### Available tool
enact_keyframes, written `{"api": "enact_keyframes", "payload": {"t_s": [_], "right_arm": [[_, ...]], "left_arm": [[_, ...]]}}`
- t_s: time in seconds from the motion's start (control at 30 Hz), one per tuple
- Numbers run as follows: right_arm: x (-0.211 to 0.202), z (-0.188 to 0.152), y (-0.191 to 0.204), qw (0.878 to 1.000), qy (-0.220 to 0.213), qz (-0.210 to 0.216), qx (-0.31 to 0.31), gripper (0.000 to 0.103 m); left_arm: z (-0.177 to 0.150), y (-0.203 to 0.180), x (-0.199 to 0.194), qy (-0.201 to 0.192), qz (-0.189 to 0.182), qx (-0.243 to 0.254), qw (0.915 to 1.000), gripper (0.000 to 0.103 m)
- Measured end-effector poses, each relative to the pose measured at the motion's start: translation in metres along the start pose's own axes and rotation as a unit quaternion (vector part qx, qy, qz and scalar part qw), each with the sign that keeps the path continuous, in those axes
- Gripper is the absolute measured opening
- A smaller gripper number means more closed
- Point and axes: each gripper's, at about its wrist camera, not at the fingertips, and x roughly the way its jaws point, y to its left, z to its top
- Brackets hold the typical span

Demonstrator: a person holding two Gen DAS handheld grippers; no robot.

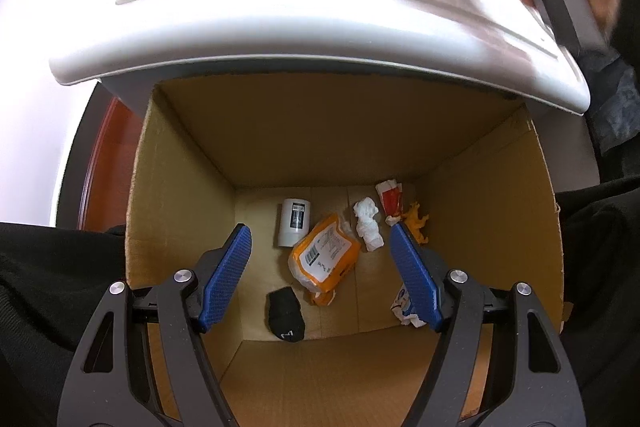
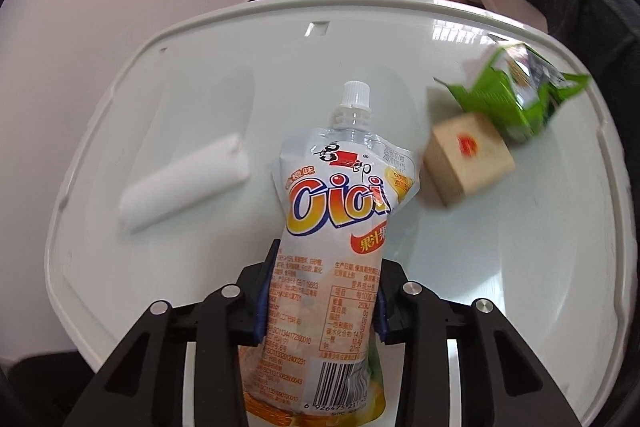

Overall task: Collect trash
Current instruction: 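Reach to the lid and grasp the Cici drink pouch with the right tool, then grasp the white foam roll with the left tool while the right holds the pouch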

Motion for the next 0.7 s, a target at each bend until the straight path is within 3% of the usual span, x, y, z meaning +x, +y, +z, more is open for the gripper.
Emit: {"api": "enact_keyframes", "payload": {"t_s": [0.1, 0.4, 0.57, 0.7], "right_arm": [[-0.022, -0.023, -0.004, 1.0, -0.018, 0.009, 0.002, 0.037], [-0.105, -0.132, -0.008, 0.995, -0.094, 0.028, 0.024, 0.038], [-0.104, -0.149, -0.008, 0.992, -0.118, 0.022, 0.028, 0.038], [-0.096, -0.142, -0.012, 0.992, -0.116, 0.017, 0.036, 0.038]], "left_arm": [[0.0, 0.0, -0.005, -0.013, -0.001, 0.0, 0.9999, 0.07], [0.003, -0.006, -0.012, -0.033, 0.005, 0.015, 0.9993, 0.07], [0.015, -0.012, -0.019, -0.037, 0.009, 0.031, 0.9988, 0.07], [0.038, -0.017, -0.028, -0.05, 0.023, 0.064, 0.9964, 0.07]]}}
